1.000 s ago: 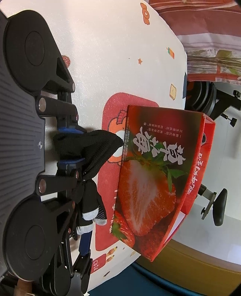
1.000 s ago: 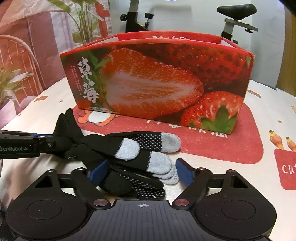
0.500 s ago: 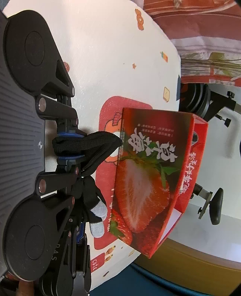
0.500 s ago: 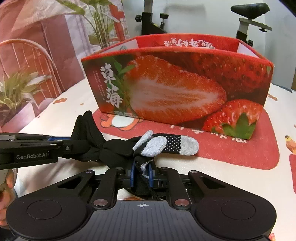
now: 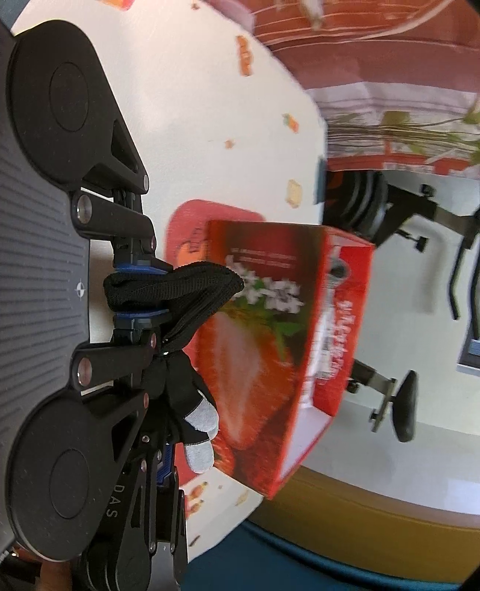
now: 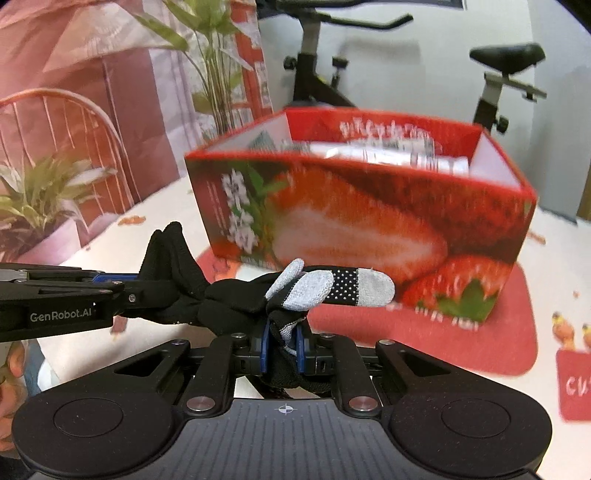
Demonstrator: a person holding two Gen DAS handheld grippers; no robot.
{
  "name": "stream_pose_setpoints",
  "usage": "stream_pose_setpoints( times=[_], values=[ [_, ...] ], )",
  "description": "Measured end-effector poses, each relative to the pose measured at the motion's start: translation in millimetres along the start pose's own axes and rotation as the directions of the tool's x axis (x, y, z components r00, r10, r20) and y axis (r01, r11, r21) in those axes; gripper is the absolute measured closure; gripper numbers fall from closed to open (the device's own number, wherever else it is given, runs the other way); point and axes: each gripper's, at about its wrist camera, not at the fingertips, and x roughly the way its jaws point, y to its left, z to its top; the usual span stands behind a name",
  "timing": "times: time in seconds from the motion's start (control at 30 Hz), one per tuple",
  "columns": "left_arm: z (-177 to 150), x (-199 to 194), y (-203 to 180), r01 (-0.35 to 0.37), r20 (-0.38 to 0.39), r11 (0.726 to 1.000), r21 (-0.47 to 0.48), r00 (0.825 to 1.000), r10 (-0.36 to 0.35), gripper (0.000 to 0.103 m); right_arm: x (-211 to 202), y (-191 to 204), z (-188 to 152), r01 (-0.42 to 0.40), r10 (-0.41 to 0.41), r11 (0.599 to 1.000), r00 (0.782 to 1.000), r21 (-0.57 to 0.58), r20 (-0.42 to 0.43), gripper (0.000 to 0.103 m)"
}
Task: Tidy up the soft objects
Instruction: 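Lift the gloves with both grippers over the red box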
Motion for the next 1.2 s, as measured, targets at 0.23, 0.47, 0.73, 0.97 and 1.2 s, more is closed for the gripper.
stream_pose_setpoints(
  times=[0.23,0.47,0.73,0.97,1.2],
  values=[
    [25.0,-22.2,-1.0,-0.02,0.095,1.0,-0.012,0.995,0.021,0.083,-23.3,9.6,33.4,-0.006,0.012,0.997,0.996,-0.074,0.091,0.09],
    [48.2,-28.4,-6.8,-0.026,0.146,1.0,-0.017,0.989,0.028,0.083,-34.3,14.3,67.6,0.0,0.018,0.992,0.99,-0.125,0.138,0.091],
    [73.3,-26.7,-8.5,-0.028,0.184,0.999,-0.016,0.983,0.031,0.083,-32.5,13.1,100.3,0.018,0.009,0.986,0.987,-0.164,0.163,0.091],
    [103.7,-8.8,-11.7,-0.013,0.175,1.0,0.001,0.985,0.012,0.083,-26.3,3.1,129.9,0.038,-0.006,0.984,0.985,-0.176,0.175,0.091],
    [139.2,39.7,-20.1,-0.004,0.102,1.0,0.022,0.995,0.002,0.083,-0.9,-27.5,161.9,0.071,-0.052,0.986,0.99,-0.15,0.131,0.091]
  ],
)
